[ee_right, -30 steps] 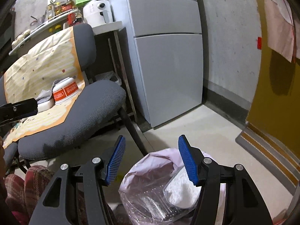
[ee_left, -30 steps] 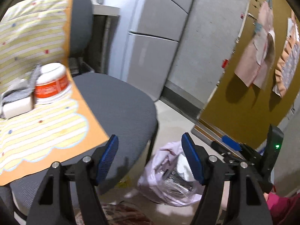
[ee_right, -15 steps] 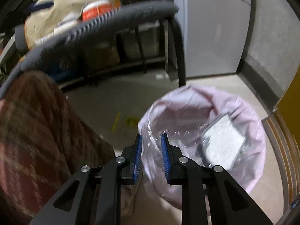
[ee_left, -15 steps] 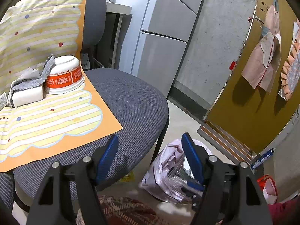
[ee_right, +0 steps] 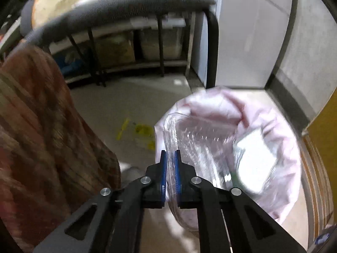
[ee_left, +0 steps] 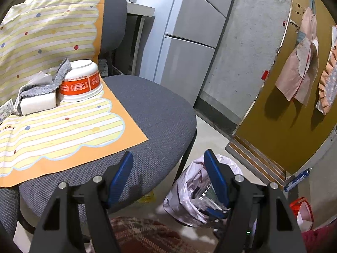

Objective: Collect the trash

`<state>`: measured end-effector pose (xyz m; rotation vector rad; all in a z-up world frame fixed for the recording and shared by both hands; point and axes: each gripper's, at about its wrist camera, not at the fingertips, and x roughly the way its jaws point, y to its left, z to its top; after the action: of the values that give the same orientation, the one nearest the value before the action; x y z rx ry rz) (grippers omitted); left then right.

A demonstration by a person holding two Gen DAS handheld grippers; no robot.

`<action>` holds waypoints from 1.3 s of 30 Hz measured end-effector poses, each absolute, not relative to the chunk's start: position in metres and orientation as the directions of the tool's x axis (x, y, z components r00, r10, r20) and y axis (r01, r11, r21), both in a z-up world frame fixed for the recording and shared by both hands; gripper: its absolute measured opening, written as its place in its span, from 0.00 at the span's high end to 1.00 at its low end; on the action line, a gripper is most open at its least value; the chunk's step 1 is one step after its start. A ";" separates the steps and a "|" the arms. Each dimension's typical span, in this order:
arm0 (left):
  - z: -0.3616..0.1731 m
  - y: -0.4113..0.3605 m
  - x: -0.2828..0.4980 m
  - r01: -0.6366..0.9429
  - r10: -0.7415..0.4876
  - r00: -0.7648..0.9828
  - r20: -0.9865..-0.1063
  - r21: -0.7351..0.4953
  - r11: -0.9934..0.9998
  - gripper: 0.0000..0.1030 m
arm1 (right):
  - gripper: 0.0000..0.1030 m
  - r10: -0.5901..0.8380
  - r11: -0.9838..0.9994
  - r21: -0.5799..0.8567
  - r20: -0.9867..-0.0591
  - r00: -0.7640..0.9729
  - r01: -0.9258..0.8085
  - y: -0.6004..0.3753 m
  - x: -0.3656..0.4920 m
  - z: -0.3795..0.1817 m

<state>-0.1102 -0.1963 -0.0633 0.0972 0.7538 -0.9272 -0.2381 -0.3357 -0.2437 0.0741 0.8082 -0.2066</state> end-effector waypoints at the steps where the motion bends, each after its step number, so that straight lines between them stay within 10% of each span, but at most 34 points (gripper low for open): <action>1: -0.063 -0.195 -0.109 0.750 -0.689 0.367 -0.624 -0.240 0.617 0.34 | 0.94 -0.154 0.979 -0.012 -0.707 0.691 0.205 -0.335 -0.240 -0.233; 16: -0.053 -0.179 -0.100 0.724 -0.699 0.401 -0.592 -0.263 0.638 0.34 | 0.71 -0.273 0.953 -0.010 -0.469 0.840 0.304 -0.373 -0.250 -0.107; 21: -0.056 -0.178 -0.099 0.722 -0.701 0.395 -0.594 -0.271 0.637 0.34 | 0.57 -0.245 0.963 -0.039 -0.535 0.808 0.266 -0.364 -0.254 -0.126; 32: -0.058 -0.170 -0.098 0.711 -0.681 0.409 -0.607 -0.256 0.655 0.34 | 0.75 -0.185 0.971 -0.046 -0.767 0.615 0.235 -0.338 -0.224 -0.255; 34: -0.059 -0.169 -0.097 0.709 -0.680 0.408 -0.609 -0.257 0.656 0.34 | 0.93 -0.176 0.972 -0.041 -0.782 0.599 0.232 -0.339 -0.221 -0.258; 39: -0.058 -0.170 -0.096 0.708 -0.686 0.405 -0.605 -0.267 0.654 0.34 | 0.94 -0.185 0.976 -0.057 -0.722 0.667 0.210 -0.332 -0.227 -0.212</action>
<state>-0.0962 -0.1696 -0.0584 0.0336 0.7475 -0.8797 -0.2270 -0.3317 -0.2117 0.0316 0.8104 -0.2229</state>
